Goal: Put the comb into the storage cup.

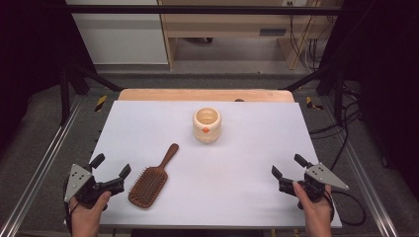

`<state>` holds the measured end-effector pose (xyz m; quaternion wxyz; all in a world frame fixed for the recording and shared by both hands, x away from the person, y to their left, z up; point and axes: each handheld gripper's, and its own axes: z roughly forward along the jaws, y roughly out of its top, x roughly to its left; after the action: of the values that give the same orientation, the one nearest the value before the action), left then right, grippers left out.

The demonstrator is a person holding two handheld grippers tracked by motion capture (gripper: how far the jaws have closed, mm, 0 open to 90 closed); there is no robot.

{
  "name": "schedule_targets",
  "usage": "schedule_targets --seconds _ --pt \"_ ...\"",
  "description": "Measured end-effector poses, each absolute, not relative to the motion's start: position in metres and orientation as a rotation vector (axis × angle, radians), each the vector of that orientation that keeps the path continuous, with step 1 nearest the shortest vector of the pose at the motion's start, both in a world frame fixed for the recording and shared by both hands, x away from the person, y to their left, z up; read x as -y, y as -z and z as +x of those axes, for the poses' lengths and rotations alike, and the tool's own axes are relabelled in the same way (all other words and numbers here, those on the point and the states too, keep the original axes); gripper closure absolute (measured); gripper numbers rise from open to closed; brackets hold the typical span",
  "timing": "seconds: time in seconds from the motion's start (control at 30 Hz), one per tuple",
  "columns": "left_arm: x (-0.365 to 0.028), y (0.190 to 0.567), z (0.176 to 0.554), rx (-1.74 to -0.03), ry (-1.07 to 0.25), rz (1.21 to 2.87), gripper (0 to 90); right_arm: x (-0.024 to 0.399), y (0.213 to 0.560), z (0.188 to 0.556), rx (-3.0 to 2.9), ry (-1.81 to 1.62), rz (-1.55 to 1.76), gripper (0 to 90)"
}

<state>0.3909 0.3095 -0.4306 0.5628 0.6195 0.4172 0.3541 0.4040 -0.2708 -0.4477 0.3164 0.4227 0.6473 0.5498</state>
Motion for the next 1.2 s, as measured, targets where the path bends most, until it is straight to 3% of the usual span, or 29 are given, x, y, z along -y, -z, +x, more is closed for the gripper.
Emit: schedule_targets --seconds 0.3,0.4,0.53,0.57,0.6,0.7,0.9,1.03,1.2 --pt "-0.31 0.431 0.392 -1.01 -0.835 1.471 4.9 0.269 0.448 0.405 -1.718 -1.429 1.112 7.6" --pt "-0.309 0.432 0.392 -1.022 -0.832 1.489 9.0 0.27 0.449 0.405 -1.717 -1.427 1.118 7.6" --pt "-0.309 0.433 0.393 -1.033 -0.808 1.526 27.6 0.27 0.449 0.406 -1.718 -1.424 1.12 7.6" --pt "-0.309 0.433 0.393 -1.033 -0.81 1.536 27.6 0.27 0.449 0.406 -1.718 -1.424 1.12 7.6" --pt "-0.309 0.433 0.392 -1.036 -0.808 1.545 37.9 0.27 0.449 0.406 -1.718 -1.424 1.123 7.7" --pt "-0.31 0.433 0.391 -1.052 -0.794 1.569 53.7 0.269 0.449 0.406 -1.718 -1.425 1.127 7.7" --pt "-0.315 0.434 0.39 -1.084 -0.747 1.589 77.6 0.269 0.45 0.407 -1.721 -1.417 1.121 7.8" --pt "-0.31 0.432 0.393 -1.077 -0.676 1.607 88.2 0.267 0.451 0.409 -1.724 -1.42 1.126 7.9" --pt "-0.296 0.427 0.404 -1.069 -0.639 1.689 89.6 0.262 0.451 0.41 -1.746 -1.415 1.115 7.9"
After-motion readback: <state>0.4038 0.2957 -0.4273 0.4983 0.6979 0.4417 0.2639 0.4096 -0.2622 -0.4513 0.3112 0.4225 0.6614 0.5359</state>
